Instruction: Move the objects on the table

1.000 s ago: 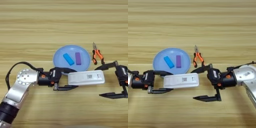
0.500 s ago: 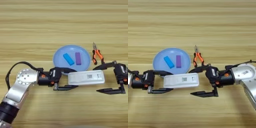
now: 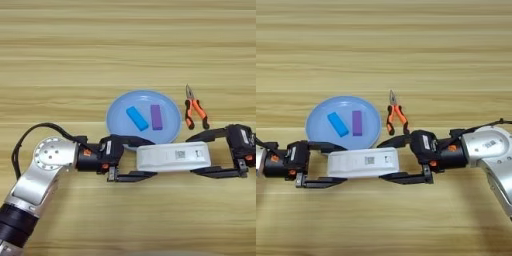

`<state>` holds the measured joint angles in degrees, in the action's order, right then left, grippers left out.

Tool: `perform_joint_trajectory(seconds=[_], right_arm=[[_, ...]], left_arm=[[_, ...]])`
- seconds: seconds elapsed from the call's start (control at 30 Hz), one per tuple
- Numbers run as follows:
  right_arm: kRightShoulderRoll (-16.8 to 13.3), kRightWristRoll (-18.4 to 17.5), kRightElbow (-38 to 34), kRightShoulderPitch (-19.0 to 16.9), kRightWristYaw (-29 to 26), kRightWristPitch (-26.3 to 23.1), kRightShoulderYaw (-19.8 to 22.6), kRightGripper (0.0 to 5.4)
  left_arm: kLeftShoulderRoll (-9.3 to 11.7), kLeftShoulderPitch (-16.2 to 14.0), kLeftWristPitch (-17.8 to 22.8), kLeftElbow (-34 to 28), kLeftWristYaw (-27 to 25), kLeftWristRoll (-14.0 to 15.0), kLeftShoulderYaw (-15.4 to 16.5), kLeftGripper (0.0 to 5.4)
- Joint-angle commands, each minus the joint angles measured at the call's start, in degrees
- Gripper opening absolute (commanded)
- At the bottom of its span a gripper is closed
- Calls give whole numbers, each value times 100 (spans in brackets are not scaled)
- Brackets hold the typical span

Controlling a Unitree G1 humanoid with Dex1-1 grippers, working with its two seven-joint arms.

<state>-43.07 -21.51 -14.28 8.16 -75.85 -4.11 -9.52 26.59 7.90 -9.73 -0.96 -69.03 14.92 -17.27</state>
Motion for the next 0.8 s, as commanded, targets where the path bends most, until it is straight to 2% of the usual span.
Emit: perform_joint_trajectory(seconds=[0.03, 0.77, 0.8], right_arm=[[-20, 27, -53, 47, -73, 80, -69, 291], [65, 13, -52, -28, 15, 119, -94, 291], [68, 16, -46, -28, 17, 125, -94, 291]], left_arm=[[44, 86, 20, -56, 79, -41, 28, 285], [28, 77, -52, 7, 119, -45, 55, 285], [24, 78, -58, 12, 124, -47, 56, 314]])
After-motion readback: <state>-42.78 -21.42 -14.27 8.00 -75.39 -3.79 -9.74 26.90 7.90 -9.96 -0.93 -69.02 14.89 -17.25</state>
